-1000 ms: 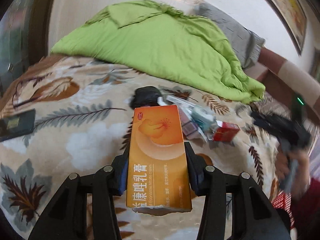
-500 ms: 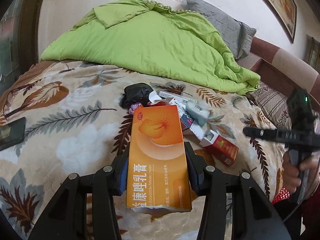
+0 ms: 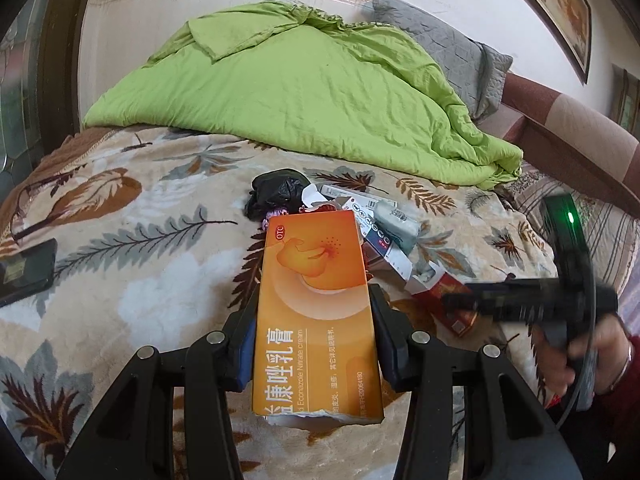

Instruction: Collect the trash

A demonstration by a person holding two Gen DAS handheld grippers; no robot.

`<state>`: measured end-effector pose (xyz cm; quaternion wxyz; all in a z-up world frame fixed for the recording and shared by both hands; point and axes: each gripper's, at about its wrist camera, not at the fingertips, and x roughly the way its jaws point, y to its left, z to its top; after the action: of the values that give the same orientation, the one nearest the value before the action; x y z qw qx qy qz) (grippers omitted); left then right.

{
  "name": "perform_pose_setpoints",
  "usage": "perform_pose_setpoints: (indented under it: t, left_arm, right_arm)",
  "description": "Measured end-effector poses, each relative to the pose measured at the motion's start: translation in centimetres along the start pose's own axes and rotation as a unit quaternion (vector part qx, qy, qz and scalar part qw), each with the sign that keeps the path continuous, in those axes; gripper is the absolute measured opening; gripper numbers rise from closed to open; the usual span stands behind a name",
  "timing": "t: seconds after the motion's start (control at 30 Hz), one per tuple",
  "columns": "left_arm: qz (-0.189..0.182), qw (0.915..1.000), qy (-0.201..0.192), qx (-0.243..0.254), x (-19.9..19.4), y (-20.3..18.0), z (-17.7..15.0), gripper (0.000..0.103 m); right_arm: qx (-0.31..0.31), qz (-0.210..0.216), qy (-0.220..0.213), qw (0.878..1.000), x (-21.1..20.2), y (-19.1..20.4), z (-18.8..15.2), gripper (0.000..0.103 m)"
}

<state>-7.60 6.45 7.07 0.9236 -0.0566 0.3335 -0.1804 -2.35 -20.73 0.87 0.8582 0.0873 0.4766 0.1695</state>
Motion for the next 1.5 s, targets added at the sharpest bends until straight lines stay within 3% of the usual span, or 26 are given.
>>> perform_pose_setpoints:
  t: [0.07, 0.13, 0.37, 0.47, 0.6, 0.73, 0.8, 1.1, 1.5]
  left_arm:
    - [-0.001, 1.0, 0.0, -0.001, 0.1, -0.2, 0.0, 0.047]
    - [0.003, 1.0, -0.002, 0.007, 0.1, -0.6, -0.1, 0.047]
    - [0.021, 0.9994, -0.012, 0.025, -0.1, -1.1, -0.3, 0.047]
    - [0.029, 0.999, -0.017, 0.028, -0.2, -1.3, -0.3, 0.047]
    - [0.047, 0.9975, -0.031, 0.043, -0.4, -1.9, -0.4, 0.047]
    - [0.062, 0.9958, -0.045, 0.051, -0.6, -2.5, -0.3, 0.047]
    - [0.073, 0.9942, -0.054, 0.058, -0.8, -2.9, -0.3, 0.047]
    - [0.106, 0.9879, -0.076, 0.083, -1.2, -3.8, -0.3, 0.047]
    - [0.114, 0.9852, -0.085, 0.095, -1.5, -4.1, -0.3, 0.047]
  right_arm:
    - [-0.044, -0.039, 0.003, 0.998, 0.1, 1.6, -0.6, 0.068]
    - [-0.068, -0.075, 0.005, 0.995, 0.3, 2.6, -1.1, 0.06]
    - [-0.112, -0.15, 0.015, 0.982, 0.6, 4.6, -2.5, 0.059]
    - [-0.103, -0.154, -0.001, 0.983, 0.0, 4.6, -2.4, 0.058]
    - [-0.056, -0.138, -0.078, 0.986, -3.3, 4.5, -2.4, 0.058]
    - [-0.035, -0.142, -0.163, 0.976, -7.1, 5.4, -3.5, 0.058]
    - [-0.032, -0.136, -0.184, 0.973, -8.1, 5.9, -4.0, 0.058]
    - [-0.041, -0.139, -0.205, 0.968, -8.7, 7.1, -4.8, 0.058]
    - [-0.04, -0.145, -0.214, 0.965, -8.7, 6.9, -4.7, 0.058]
